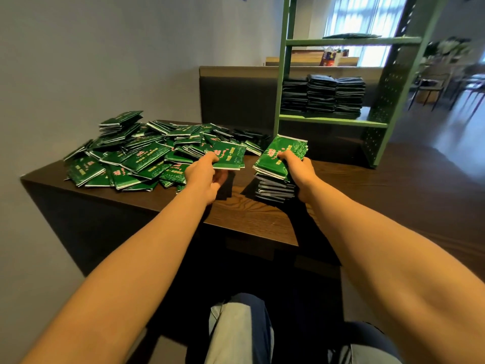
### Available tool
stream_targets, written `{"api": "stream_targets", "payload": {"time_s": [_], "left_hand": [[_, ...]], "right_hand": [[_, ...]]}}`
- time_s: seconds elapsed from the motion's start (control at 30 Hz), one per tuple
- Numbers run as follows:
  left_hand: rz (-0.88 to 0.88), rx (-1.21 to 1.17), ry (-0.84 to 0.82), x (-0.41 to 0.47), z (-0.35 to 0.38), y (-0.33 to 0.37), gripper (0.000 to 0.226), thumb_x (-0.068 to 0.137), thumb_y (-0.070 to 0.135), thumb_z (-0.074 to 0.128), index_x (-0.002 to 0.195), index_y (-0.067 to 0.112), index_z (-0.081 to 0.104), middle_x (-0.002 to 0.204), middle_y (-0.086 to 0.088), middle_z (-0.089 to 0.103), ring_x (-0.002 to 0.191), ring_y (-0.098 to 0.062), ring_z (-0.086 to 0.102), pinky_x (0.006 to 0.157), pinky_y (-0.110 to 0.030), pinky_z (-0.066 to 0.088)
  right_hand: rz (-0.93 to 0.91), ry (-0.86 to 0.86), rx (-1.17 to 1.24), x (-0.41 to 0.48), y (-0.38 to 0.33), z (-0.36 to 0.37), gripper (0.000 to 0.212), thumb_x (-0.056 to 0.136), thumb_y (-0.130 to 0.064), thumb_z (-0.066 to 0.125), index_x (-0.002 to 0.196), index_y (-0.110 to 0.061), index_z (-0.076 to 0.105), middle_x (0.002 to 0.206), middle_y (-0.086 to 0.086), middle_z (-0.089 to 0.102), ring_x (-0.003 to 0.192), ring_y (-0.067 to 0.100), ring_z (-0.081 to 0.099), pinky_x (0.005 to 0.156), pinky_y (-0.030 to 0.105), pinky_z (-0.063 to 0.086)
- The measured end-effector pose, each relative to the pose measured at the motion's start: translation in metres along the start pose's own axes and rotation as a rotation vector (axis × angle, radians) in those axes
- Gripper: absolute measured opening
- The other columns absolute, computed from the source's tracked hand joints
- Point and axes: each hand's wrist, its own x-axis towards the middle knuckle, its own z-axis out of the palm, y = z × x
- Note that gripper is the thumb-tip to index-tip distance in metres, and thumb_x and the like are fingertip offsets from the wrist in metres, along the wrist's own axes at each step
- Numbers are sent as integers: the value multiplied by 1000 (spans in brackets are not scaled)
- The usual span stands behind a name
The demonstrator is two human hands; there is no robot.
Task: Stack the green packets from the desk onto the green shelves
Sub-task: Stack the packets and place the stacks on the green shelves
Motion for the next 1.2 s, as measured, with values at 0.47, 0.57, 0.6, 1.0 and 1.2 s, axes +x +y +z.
{"api": "stream_targets", "payload": {"time_s": [0.47, 0.57, 0.6, 1.0, 1.2], "left_hand": [[302, 701, -287, -8, 56, -40, 27, 85, 27, 74, 104, 10, 68, 92, -6, 69, 85, -25, 67, 74, -39, 56], [246, 703, -380, -7, 58, -44, 28, 86, 29, 73, 109, 15, 65, 107, -8, 71, 101, -27, 69, 84, -46, 59], [201, 694, -427, -8, 59, -44, 31, 87, 28, 71, 115, 17, 64, 109, -6, 71, 98, -24, 69, 76, -41, 60], [35, 605, -696, -13, 85, -29, 40, 72, 20, 54, 112, 17, 53, 102, -9, 57, 89, -24, 57, 72, -34, 49], [100, 530, -664, -16, 92, -55, 99, 62, 21, 54, 154, 27, 19, 132, -14, 52, 106, -28, 57, 82, -42, 51]], "right_hand": [[28, -82, -24, 70, 28, -34, 138, 40, -107, 60, 150, -24, 48, 139, 6, 64, 124, 29, 64, 110, 55, 45], [-12, -75, 8, 42, 14, -34, 125, 47, -86, 80, 146, -16, 49, 127, 11, 70, 107, 31, 74, 95, 48, 58], [-32, -61, 25, 26, 5, -33, 113, 56, -75, 80, 144, -14, 47, 124, 12, 71, 103, 30, 75, 87, 44, 60], [-260, -145, -9, 7, -6, -36, 83, 58, -34, 77, 136, -13, 55, 120, 7, 72, 110, 25, 71, 92, 45, 60], [-240, -226, -46, 10, -7, -45, 91, 53, -17, 71, 141, -18, 50, 127, 11, 68, 118, 29, 67, 102, 53, 55]]}}
